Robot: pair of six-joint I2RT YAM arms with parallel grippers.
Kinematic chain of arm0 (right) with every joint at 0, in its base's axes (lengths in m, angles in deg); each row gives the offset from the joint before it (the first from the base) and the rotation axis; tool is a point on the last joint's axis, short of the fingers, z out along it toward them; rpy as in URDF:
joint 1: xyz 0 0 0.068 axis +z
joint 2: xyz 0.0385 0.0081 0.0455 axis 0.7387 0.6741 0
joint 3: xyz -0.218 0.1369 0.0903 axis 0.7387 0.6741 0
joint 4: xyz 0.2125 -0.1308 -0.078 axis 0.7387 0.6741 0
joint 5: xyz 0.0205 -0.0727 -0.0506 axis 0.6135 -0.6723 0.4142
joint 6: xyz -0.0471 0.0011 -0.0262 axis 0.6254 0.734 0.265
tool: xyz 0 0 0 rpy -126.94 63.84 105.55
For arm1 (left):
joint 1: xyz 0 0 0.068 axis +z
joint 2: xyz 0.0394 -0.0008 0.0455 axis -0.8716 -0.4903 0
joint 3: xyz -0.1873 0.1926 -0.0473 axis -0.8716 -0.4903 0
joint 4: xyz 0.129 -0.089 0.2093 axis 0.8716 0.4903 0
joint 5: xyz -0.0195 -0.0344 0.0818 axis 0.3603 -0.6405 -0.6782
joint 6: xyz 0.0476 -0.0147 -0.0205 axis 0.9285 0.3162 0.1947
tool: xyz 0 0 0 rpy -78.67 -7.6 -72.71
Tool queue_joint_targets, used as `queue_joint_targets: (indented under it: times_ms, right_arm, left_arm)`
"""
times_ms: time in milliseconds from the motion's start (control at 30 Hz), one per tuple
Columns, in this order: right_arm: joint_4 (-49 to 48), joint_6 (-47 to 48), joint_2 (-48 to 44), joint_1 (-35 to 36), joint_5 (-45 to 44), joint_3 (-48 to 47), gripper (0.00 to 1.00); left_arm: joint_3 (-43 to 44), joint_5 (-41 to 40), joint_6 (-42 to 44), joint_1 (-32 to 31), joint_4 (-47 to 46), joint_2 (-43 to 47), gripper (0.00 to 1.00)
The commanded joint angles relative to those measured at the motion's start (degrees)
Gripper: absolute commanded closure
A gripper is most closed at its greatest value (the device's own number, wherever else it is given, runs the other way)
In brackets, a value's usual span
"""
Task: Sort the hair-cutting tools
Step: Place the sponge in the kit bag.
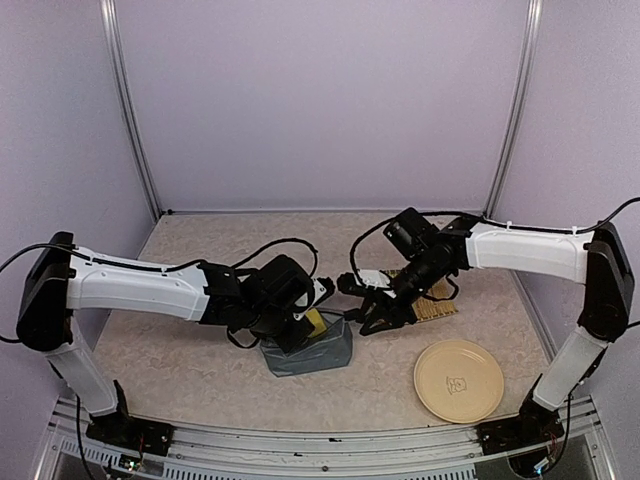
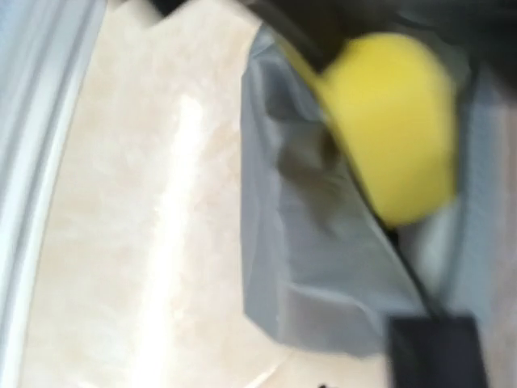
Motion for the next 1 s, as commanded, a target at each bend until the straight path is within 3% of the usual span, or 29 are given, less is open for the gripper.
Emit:
queue_joint_targets:
  times_ms: [0,233,567,667,767,967]
  right_arm:
    - [-13.32,5.03,-4.38,6.77,-13.81,5.13,0.68]
    - [-18.68,7.14,-2.24,12.84,-22.49,5.49,0.59]
    - [-23.73,9.97,4.49,18.07,-32.59,6.59,0.56]
    - [-26.74,10.29,4.87,19.1,-37.01,8.16,0.64]
    - [-29.16,11.12,3.64,19.92,-39.06,9.78,1.0]
    - [-43.51,18.13,-4.8,22.76,-42.46,20.31,1.0]
  left_arm:
    - [-0.46,10.59,-2.5,4.2,-0.57,0.71,1.0]
    - [-0.34,14.75,-2.32,6.29,-1.23,0.66,1.0]
    - [-0.8,16.79,-2.02,7.48,-1.6,0.92,1.0]
    - [-1.2,16.85,-1.95,8.04,-1.49,1.27,1.0]
    - [-1.28,18.75,-2.06,9.03,-2.11,1.35,1.0]
    - [1.85,18.61,-1.92,10.75,0.43,-2.91,1.0]
